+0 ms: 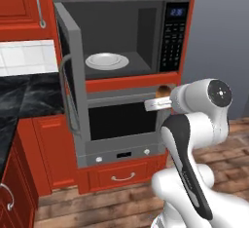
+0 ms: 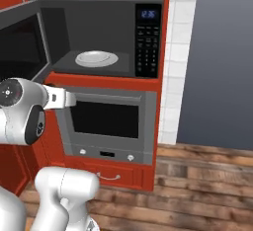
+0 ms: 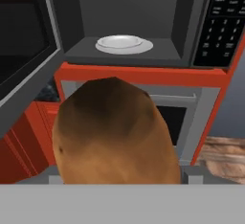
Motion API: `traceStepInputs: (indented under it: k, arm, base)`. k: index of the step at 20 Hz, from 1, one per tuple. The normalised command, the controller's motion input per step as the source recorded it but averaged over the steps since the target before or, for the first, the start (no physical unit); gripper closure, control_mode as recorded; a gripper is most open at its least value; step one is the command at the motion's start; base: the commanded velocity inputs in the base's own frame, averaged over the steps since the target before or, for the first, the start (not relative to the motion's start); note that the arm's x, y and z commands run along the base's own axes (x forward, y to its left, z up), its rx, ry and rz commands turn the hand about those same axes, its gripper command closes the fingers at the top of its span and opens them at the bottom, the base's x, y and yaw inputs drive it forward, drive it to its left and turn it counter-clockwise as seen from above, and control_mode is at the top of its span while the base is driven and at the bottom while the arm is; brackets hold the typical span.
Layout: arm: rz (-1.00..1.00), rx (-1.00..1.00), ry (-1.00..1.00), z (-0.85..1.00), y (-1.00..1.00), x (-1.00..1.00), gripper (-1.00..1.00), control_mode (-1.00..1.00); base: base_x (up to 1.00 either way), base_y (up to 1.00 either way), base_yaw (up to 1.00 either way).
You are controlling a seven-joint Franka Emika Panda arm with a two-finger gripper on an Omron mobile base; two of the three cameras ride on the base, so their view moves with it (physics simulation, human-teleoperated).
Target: Retrieve the reheated potato from the microwave, then place the potato, cheese, and condiment on the cutting board.
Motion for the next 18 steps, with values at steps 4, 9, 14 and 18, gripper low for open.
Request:
traceStepInputs:
  k: [4,9,14,18]
  arm:
    - [0.00,0.00,0.00,0.00,0.00,0.00,1.00,1.00]
    - [0.00,0.00,0.00,0.00,0.00,0.00,1.00,1.00]
    - [0.00,0.00,0.00,0.00,0.00,0.00,1.00,1.00]
    - [0.00,0.00,0.00,0.00,0.00,0.00,1.00,1.00]
  base:
    - [-0.33,-0.41,-0.11]
    - [-0.26,-0.54,0.00]
    - [-0.31,-0.48,0.06]
    - [-0.49,-0.38,0.33]
